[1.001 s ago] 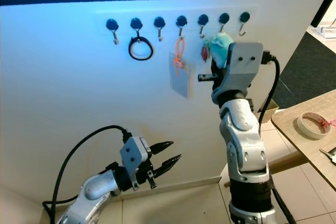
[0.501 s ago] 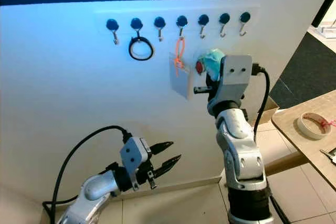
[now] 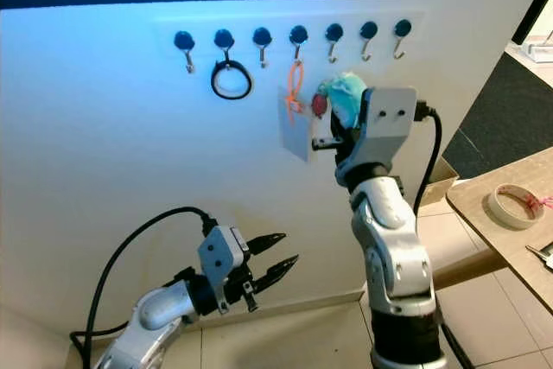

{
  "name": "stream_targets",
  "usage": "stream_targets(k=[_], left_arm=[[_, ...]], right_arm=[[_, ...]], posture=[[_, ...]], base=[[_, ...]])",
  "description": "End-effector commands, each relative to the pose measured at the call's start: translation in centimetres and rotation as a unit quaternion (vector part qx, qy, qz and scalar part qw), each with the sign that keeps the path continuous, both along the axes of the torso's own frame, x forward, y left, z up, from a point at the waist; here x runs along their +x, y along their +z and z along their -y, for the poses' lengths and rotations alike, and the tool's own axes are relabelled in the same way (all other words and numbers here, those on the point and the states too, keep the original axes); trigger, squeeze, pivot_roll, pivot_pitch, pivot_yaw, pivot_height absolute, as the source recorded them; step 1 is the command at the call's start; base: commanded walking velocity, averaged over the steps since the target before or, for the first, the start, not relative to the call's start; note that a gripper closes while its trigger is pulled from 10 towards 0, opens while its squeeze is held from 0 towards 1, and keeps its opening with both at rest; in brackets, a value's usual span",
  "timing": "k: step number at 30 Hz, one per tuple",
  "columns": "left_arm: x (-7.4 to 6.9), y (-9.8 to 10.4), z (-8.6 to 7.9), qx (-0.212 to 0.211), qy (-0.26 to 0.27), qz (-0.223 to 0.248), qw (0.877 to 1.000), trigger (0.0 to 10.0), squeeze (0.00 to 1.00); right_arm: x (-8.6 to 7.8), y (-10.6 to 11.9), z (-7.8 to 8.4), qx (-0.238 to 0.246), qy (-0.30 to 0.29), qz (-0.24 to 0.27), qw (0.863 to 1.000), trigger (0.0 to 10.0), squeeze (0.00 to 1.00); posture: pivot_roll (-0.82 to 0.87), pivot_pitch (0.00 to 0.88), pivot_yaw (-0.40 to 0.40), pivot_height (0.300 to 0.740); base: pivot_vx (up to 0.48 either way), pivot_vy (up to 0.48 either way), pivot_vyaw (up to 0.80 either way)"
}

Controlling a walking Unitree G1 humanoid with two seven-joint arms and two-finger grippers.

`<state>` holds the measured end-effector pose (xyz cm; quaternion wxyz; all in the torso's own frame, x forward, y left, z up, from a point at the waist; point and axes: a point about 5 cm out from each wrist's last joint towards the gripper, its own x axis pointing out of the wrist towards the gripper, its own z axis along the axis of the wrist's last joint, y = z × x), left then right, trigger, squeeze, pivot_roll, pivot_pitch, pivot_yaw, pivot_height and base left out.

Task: Hang keys on a hook

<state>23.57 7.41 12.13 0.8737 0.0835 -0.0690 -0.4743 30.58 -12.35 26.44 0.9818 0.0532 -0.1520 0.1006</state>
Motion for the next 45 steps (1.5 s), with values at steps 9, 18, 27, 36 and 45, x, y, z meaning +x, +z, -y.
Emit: stream_targets(k=[9, 18, 27, 36, 45], left_arm=[[-0.4, 0.0, 0.3, 0.000, -0.015, -0.002, 1.000, 10.0, 0.00], [-0.6, 0.0, 0.3, 0.001, -0.021, -0.006, 1.000, 10.0, 0.00], [-0.7, -0.1, 0.4, 0.002, -0.024, -0.008, 1.000, 10.0, 0.00], [-0.8, -0.2, 0.4, 0.005, -0.027, -0.008, 1.000, 10.0, 0.00], [-0.8, -0.2, 0.3, 0.008, -0.028, -0.009, 1.000, 10.0, 0.00]], right_arm=[[0.7, 1.8, 1.7, 0.083, -0.008, -0.011, 0.996, 0.0, 0.00], [0.6, 1.3, 2.0, 0.128, -0.006, -0.041, 0.991, 0.0, 0.00], [0.4, -0.2, 2.7, 0.157, -0.028, -0.068, 0.985, 0.0, 0.00], [0.5, -2.2, 4.2, 0.191, -0.072, -0.107, 0.973, 0.0, 0.00], [0.4, -3.9, 5.0, 0.200, -0.101, -0.135, 0.965, 0.0, 0.00]], posture=[[0.04, 0.123, -0.017, 0.740], [0.04, 0.124, -0.017, 0.740], [0.04, 0.126, -0.016, 0.740], [0.04, 0.127, -0.016, 0.740], [0.04, 0.129, -0.015, 0.740]], base=[[0.000, 0.000, 0.00], [0.000, 0.000, 0.00], [0.000, 0.000, 0.00], [0.000, 0.000, 0.00], [0.000, 0.000, 0.00]])
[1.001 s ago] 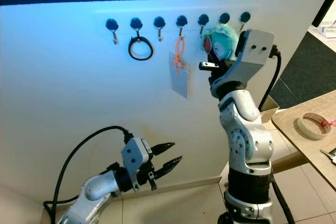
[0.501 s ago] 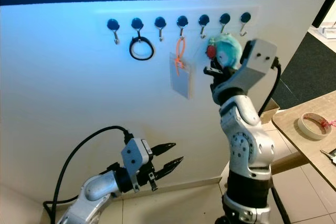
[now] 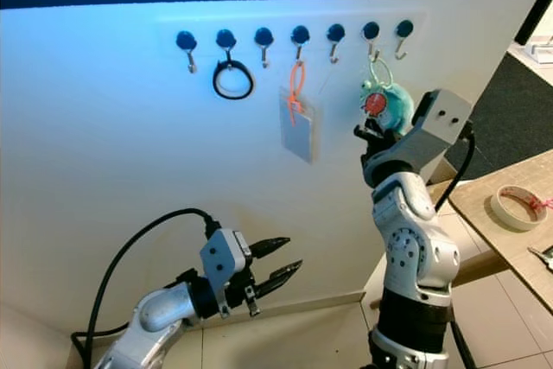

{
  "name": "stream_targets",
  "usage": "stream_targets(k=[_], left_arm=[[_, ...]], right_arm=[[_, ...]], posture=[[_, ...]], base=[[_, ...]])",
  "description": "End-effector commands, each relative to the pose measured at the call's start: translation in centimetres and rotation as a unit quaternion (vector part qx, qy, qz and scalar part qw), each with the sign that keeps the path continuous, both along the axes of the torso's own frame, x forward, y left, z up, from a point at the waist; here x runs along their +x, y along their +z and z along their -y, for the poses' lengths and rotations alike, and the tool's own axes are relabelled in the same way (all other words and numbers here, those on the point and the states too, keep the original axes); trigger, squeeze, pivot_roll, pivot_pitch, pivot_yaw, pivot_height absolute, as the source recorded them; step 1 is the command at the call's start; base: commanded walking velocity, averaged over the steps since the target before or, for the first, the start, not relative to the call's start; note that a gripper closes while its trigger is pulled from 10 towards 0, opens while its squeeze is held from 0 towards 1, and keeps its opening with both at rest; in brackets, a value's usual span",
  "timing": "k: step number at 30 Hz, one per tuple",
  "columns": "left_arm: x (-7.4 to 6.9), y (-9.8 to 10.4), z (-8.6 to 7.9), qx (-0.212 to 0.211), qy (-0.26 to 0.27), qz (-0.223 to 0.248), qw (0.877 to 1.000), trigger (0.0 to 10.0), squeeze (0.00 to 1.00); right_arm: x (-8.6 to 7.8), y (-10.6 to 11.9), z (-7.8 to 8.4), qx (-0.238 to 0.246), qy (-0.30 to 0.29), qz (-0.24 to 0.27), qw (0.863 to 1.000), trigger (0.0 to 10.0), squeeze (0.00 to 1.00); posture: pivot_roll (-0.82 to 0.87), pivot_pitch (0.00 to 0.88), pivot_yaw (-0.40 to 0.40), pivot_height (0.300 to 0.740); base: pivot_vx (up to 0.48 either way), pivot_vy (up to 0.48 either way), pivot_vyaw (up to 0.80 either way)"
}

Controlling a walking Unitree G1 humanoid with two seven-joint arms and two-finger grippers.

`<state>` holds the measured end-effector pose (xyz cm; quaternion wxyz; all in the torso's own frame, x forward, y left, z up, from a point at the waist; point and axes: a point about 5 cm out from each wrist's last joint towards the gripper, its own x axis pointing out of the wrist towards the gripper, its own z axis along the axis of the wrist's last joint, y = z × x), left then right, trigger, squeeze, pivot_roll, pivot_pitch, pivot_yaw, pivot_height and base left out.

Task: Hang keys on a hook

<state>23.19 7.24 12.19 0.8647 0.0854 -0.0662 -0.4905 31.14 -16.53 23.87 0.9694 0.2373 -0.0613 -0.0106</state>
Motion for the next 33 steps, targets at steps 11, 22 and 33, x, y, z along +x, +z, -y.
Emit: stream_targets(k=[11, 22, 33], left_arm=[[-0.4, -0.1, 0.2, 0.002, -0.009, -0.004, 1.000, 10.0, 0.00], [-0.4, -0.1, 0.2, 0.000, -0.009, -0.004, 1.000, 10.0, 0.00], [-0.1, -3.4, -1.5, 0.029, 0.062, -0.060, 0.996, 10.0, 0.00]], right_arm=[[-0.3, -2.0, -0.4, -0.040, 0.013, -0.045, 0.998, 10.0, 1.00], [-0.6, -2.5, -1.0, -0.080, 0.026, -0.030, 0.996, 10.0, 0.00], [-5.5, -17.4, -1.6, -0.323, 0.166, -0.176, 0.915, 10.0, 0.00]], posture=[[0.04, 0.130, -0.014, 0.740], [0.04, 0.124, -0.012, 0.740], [0.03, 0.110, -0.018, 0.740]], base=[[0.000, 0.000, 0.00], [0.000, 0.000, 0.00], [0.000, 0.000, 0.00]])
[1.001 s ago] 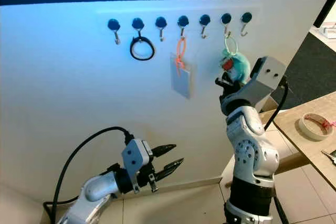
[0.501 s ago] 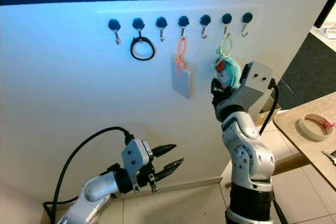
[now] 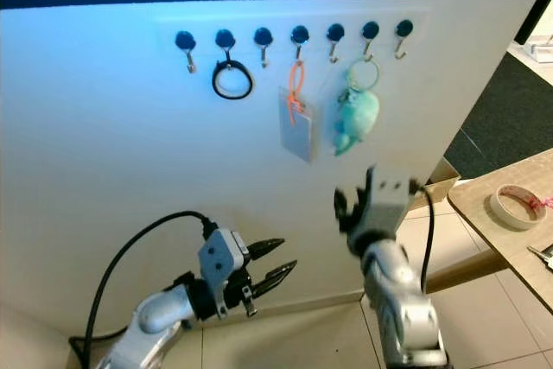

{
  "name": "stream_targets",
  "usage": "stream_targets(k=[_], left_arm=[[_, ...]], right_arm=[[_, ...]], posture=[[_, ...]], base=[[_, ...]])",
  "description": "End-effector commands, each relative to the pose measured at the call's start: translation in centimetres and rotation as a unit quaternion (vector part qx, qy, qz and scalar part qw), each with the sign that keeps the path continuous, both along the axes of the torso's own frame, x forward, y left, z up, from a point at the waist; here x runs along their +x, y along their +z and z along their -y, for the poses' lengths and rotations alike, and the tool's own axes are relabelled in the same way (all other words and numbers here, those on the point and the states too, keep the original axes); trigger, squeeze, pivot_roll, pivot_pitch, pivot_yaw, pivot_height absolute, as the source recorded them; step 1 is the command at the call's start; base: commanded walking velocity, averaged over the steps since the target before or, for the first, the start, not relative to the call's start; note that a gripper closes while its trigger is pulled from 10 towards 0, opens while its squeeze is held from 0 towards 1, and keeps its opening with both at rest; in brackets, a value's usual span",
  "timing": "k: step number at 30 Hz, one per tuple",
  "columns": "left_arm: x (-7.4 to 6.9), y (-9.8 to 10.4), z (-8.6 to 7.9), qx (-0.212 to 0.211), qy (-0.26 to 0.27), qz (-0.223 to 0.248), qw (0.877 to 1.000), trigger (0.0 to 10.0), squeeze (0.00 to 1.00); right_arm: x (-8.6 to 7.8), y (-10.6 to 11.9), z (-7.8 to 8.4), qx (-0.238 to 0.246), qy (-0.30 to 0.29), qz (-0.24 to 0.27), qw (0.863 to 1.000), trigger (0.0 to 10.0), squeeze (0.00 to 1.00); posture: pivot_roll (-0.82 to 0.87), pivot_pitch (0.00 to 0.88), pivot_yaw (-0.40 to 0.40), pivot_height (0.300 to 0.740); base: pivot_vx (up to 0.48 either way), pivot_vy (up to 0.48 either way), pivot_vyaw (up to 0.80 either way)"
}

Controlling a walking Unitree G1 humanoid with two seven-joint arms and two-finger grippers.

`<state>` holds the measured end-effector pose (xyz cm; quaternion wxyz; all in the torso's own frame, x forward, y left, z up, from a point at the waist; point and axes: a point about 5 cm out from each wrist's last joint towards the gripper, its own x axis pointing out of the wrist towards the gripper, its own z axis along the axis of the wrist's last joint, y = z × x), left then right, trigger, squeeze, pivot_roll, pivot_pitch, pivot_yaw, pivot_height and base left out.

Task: Hang keys on a hook

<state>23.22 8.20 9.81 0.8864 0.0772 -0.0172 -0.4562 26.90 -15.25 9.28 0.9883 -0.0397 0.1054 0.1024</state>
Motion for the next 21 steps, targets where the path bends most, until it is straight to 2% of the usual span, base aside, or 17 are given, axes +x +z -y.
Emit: stream_targets(k=[1, 3, 5, 7, 8, 10, 11, 13, 15, 16, 18, 20, 21], left_arm=[[-0.1, -1.2, -0.7, 0.019, 0.021, -0.018, 0.999, 10.0, 0.00], [0.0, -2.6, -1.5, 0.028, 0.059, -0.058, 0.996, 10.0, 0.00], [0.0, -2.6, -1.5, 0.028, 0.059, -0.058, 0.996, 10.0, 0.00], [-0.1, -5.1, -3.0, 0.057, 0.119, -0.110, 0.985, 10.0, 0.00], [-0.3, -6.5, -4.0, 0.070, 0.151, -0.134, 0.977, 10.0, 0.00], [-0.6, -8.5, -5.8, 0.064, 0.214, -0.170, 0.960, 10.0, 0.00], [-0.7, -9.6, -7.2, 0.054, 0.279, -0.199, 0.938, 10.0, 0.00], [-0.7, -9.6, -7.2, 0.054, 0.279, -0.199, 0.938, 10.0, 0.00], [-1.2, -11.7, -9.5, 0.039, 0.383, -0.255, 0.887, 10.0, 0.00], [-1.8, -12.9, -10.5, 0.028, 0.427, -0.291, 0.856, 10.0, 0.00], [-1.8, -12.9, -10.5, 0.028, 0.427, -0.291, 0.856, 10.0, 0.00], [-3.0, -14.2, -12.1, 0.025, 0.486, -0.320, 0.813, 10.0, 0.00], [-3.0, -14.2, -12.1, 0.025, 0.486, -0.320, 0.813, 10.0, 0.00]], right_arm=[[-1.5, -3.5, -0.3, -0.065, 0.038, -0.052, 0.996, 10.0, 0.00], [-2.6, -5.9, -0.1, -0.087, 0.055, -0.095, 0.990, 10.0, 0.00], [-2.6, -5.9, -0.1, -0.087, 0.055, -0.095, 0.990, 10.0, 0.00], [-3.4, -8.6, 0.6, -0.095, 0.038, -0.146, 0.984, 10.0, 0.00], [-3.6, -9.9, 1.1, -0.115, 0.022, -0.160, 0.980, 10.0, 0.00], [-4.1, -11.6, 1.9, -0.128, -0.004, -0.179, 0.976, 10.0, 0.00], [-4.3, -12.2, 2.3, -0.115, -0.024, -0.195, 0.974, 10.0, 0.00], [-4.3, -12.2, 2.3, -0.115, -0.024, -0.195, 0.974, 10.0, 0.00], [-4.7, -13.0, 2.6, -0.093, -0.038, -0.208, 0.973, 10.0, 0.00], [-4.8, -13.3, 2.7, -0.085, -0.038, -0.211, 0.973, 10.0, 0.00], [-4.8, -13.3, 2.7, -0.085, -0.038, -0.211, 0.973, 10.0, 0.00], [-5.0, -13.6, 2.8, -0.069, -0.042, -0.214, 0.973, 10.0, 0.00], [-5.0, -13.6, 2.8, -0.069, -0.042, -0.214, 0.973, 10.0, 0.00]], posture=[[0.03, 0.110, -0.018, 0.740], [0.03, 0.108, -0.018, 0.740], [0.03, 0.108, -0.018, 0.740], [0.03, 0.108, -0.018, 0.740], [0.03, 0.107, -0.018, 0.740], [0.04, 0.106, -0.021, 0.740], [0.04, 0.103, -0.026, 0.740], [0.04, 0.103, -0.026, 0.740], [0.04, 0.098, -0.038, 0.740], [0.04, 0.094, -0.044, 0.740], [0.04, 0.094, -0.044, 0.740], [0.04, 0.086, -0.045, 0.740], [0.04, 0.086, -0.045, 0.740]], base=[[0.000, 0.000, 0.00], [0.000, 0.000, 0.00], [0.000, 0.000, 0.00], [0.000, 0.000, 0.00], [0.000, 0.000, 0.00], [0.000, 0.000, 0.00], [0.000, 0.000, 0.00], [0.000, 0.000, 0.00], [0.000, 0.000, 0.00], [0.000, 0.000, 0.00], [0.000, 0.000, 0.00], [0.000, 0.000, 0.00], [0.000, 0.000, 0.00]])
